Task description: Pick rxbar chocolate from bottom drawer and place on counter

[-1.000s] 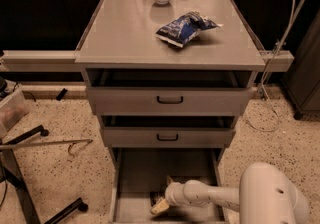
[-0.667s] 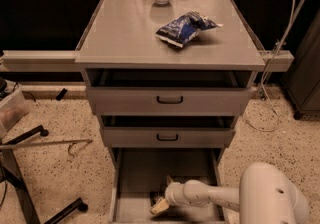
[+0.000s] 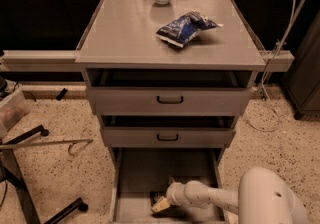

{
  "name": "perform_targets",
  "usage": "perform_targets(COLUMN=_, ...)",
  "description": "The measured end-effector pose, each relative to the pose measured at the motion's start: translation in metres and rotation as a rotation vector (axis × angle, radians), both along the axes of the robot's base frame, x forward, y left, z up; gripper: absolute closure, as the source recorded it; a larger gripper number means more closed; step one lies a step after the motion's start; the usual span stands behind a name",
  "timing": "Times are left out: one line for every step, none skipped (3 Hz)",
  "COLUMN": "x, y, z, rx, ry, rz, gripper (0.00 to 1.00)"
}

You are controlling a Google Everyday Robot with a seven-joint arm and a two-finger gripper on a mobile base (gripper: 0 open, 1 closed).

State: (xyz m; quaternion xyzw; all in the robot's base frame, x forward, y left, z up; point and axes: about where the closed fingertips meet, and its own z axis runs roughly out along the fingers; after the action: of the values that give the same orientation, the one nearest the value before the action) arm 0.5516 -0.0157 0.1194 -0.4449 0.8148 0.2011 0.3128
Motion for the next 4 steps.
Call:
perform_targets(x=-0.002, y=0.001, z=-0.002, rx=0.000, ry=0.001, rz=0.003, gripper=0.00)
perform_targets(x=-0.013, y=0.006, z=-0.004, rx=-0.006, ry=-0.012, rz=0.027, gripper=0.00)
perform_targets(x=-0.020, y=0.010, z=-0.008, rx=-0.009, ry=-0.019, rz=0.030, gripper=0.19)
perform_targets(x=-0.020, y=0.010, z=-0.008, rx=-0.009, ry=-0.019, rz=0.030, gripper=0.42)
